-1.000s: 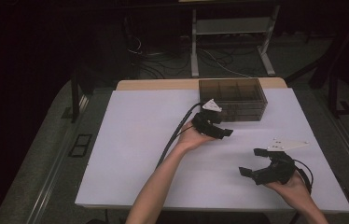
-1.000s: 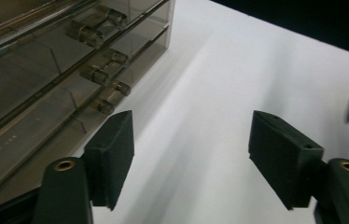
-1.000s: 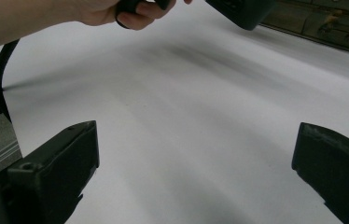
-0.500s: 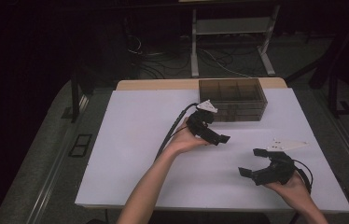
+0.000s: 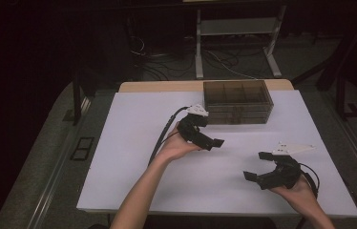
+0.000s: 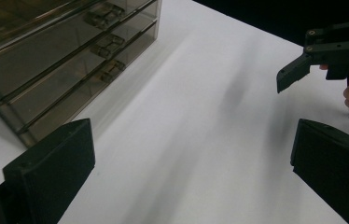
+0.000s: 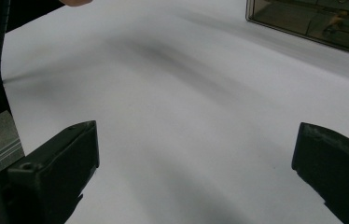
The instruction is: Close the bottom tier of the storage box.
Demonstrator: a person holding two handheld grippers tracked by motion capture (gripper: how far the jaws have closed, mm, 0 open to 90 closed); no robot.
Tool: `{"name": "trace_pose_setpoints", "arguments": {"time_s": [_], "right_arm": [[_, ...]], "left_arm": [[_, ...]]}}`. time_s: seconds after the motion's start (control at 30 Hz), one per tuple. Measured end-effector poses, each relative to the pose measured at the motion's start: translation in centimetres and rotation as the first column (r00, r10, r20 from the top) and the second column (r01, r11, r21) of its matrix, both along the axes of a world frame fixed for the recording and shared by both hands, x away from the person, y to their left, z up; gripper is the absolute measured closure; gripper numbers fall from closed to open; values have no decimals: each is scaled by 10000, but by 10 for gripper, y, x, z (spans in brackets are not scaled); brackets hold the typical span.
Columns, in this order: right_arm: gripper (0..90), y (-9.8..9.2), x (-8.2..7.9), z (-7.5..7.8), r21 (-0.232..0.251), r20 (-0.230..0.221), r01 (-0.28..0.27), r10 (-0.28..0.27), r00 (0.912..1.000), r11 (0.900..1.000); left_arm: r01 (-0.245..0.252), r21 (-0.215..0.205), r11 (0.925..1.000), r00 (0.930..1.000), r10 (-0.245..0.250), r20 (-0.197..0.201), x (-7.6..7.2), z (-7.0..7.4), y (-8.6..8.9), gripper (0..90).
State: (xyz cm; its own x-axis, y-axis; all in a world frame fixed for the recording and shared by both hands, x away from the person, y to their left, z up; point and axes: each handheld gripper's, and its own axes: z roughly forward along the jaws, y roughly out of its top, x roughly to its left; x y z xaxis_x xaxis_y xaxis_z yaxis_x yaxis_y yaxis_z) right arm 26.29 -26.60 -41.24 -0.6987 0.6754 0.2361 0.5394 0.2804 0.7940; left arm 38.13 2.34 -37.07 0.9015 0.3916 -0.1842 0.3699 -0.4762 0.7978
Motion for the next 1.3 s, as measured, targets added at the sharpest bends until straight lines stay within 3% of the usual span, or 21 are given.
{"name": "trace_pose_setpoints", "arguments": {"time_s": [0.13, 0.67, 0.8, 1.0, 1.3], "right_arm": [[1, 0, 0, 0, 0, 18, -1, 1, 10000, 10000], [1, -2, -2, 0, 40, -16, 62, -62, 10000, 10000], [1, -2, -2, 0, 25, -2, 51, -51, 10000, 10000], [1, -1, -1, 0, 17, 11, 44, -44, 10000, 10000], [0, 0, -1, 0, 1, -10, 18, -18, 10000, 10000]], "left_arm": [[-209, -214, 9996, 9997, 211, 104, -4, 2, 9, 0], [-819, -302, 9962, 9963, 826, 242, -21, -1, 43, 0], [-948, -451, 9945, 9951, 960, 247, -27, -6, 50, 0], [-1089, -313, 9936, 9928, 1102, 462, -42, -8, 61, 0], [-1524, -357, 9877, 9871, 1539, 435, -58, -11, 84, 0]]}}
